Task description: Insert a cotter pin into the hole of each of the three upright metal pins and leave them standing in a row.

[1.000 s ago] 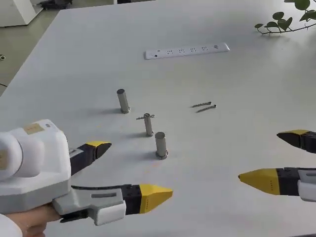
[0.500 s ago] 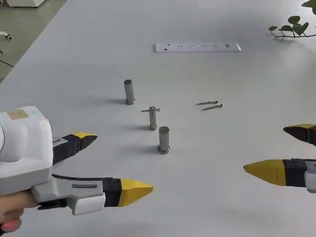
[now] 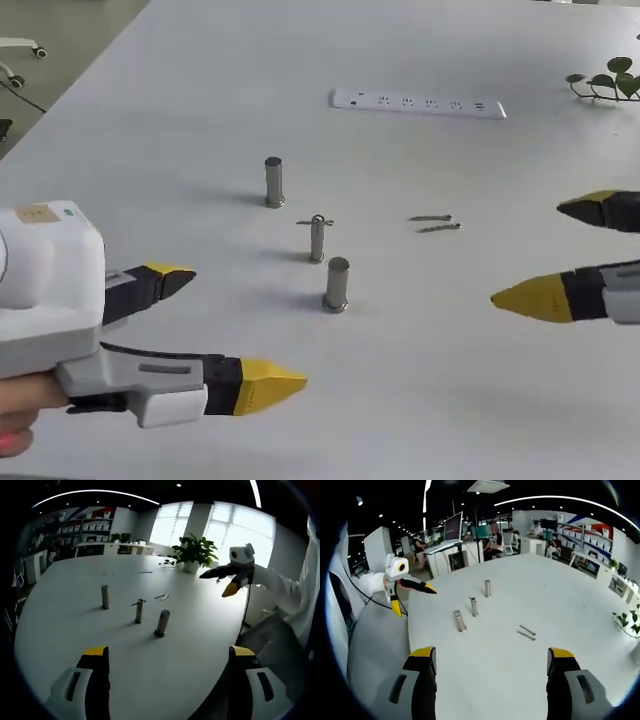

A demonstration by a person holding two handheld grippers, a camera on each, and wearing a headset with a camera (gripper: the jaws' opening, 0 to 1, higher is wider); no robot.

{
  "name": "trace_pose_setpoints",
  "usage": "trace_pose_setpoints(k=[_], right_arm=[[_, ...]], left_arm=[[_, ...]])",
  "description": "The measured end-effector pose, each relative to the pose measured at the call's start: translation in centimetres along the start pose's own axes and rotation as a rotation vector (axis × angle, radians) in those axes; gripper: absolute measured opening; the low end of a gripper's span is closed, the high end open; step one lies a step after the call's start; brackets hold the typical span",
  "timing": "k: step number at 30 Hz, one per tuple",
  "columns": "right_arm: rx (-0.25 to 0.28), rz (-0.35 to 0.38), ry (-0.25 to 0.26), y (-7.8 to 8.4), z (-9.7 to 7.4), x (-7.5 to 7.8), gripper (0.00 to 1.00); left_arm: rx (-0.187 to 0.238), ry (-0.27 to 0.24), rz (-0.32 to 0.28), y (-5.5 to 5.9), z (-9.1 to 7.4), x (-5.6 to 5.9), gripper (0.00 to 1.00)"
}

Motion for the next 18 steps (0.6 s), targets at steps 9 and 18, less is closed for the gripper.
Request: trace_pose_setpoints(k=[9, 18], right_arm=[[-0.112, -0.126, -0.041, -2.2, 2.5, 3.1, 0.86], [-0.246, -0.236, -0.111, -2.0, 6.0, 4.5, 0.77]], left_arm=[[0.010, -0.015, 0.008, 0.0, -0.5, 0.2, 0.96], [0.037, -0.040, -0.007, -0.3, -1.0, 0.3, 0.93]])
Point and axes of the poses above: the centre of the closed fingertips' face, and the gripper's own axes: z roughly forward along the fingers, x roughly to its right, y roughly out of its underside, the point moved 7 cm from there along -z, roughly backward along the fingers, and after that the axes turned 12 degrees about z, right-handed, at the moved point
